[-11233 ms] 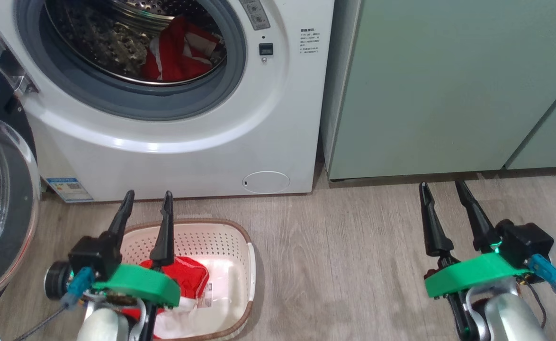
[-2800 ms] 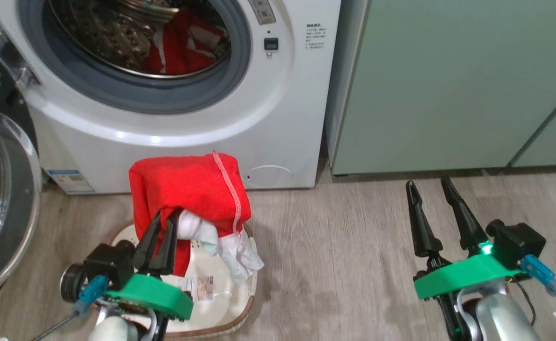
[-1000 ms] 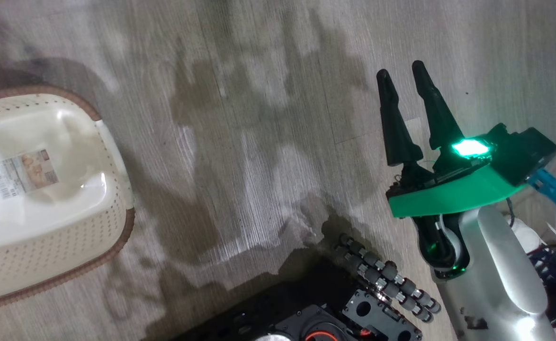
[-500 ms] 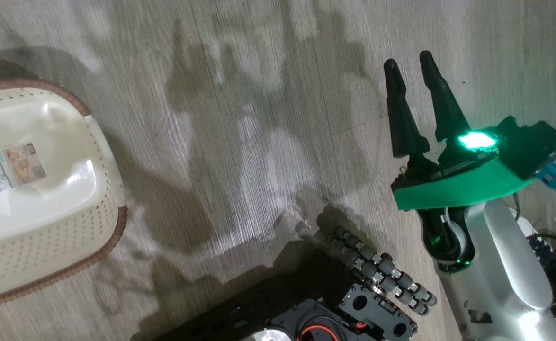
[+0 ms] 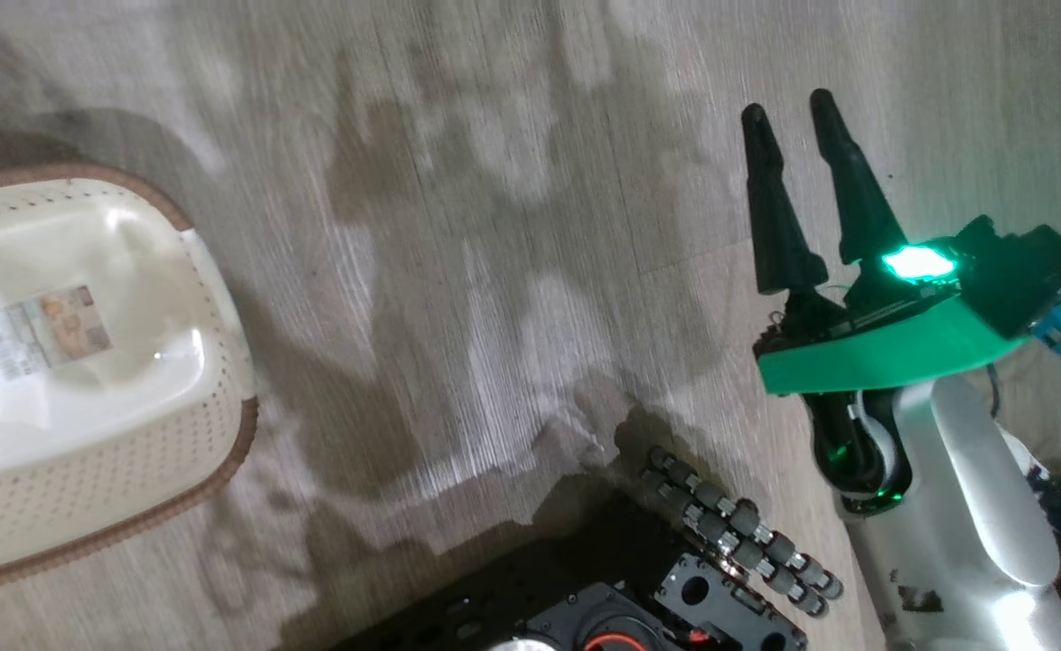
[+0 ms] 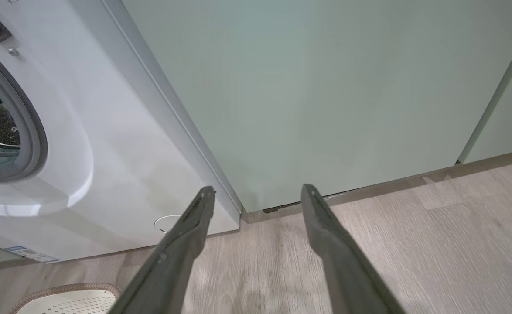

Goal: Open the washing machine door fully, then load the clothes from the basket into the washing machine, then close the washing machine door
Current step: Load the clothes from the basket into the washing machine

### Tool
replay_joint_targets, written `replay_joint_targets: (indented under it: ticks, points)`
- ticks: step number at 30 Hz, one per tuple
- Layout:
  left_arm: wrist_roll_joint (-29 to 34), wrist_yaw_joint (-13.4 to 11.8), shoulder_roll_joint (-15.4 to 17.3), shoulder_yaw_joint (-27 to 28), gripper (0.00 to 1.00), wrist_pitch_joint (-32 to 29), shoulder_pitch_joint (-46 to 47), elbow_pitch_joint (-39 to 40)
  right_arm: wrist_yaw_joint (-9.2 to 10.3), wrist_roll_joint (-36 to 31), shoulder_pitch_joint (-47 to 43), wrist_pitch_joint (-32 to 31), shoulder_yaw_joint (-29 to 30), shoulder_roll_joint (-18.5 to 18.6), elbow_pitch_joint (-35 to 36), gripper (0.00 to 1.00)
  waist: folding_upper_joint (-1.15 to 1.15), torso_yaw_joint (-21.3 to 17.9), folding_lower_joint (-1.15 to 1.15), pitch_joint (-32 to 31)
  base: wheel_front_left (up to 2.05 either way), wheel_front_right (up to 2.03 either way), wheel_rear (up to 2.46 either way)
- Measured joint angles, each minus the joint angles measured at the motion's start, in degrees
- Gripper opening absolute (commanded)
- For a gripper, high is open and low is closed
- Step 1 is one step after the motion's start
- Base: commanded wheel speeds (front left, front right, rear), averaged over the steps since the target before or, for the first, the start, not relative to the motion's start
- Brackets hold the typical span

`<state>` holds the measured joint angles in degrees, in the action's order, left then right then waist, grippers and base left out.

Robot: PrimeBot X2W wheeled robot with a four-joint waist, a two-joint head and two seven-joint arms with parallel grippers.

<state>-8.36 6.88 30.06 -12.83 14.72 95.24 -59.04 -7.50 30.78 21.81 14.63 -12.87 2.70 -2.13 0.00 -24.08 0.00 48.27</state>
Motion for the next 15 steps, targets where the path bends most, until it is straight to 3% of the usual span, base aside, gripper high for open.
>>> replay_joint_targets:
  ticks: [6,15]
  points:
    - [-2.3,0.0,-2.2,1.8,1.0,0.0,-7.8,4.3,0.0,-2.5,-0.1,0.0,2.5,0.0,-0.8,1.0,0.0,1.8,0.0,-3.9,0.0,0.0,0.0]
    - [-4.3,-1.1,-7.7,6.0,1.0,0.0,-27.5,13.1,0.01,-8.1,-1.4,0.0,6.4,0.0,-2.9,1.0,0.0,5.9,0.0,-14.2,0.0,0.0,0.0]
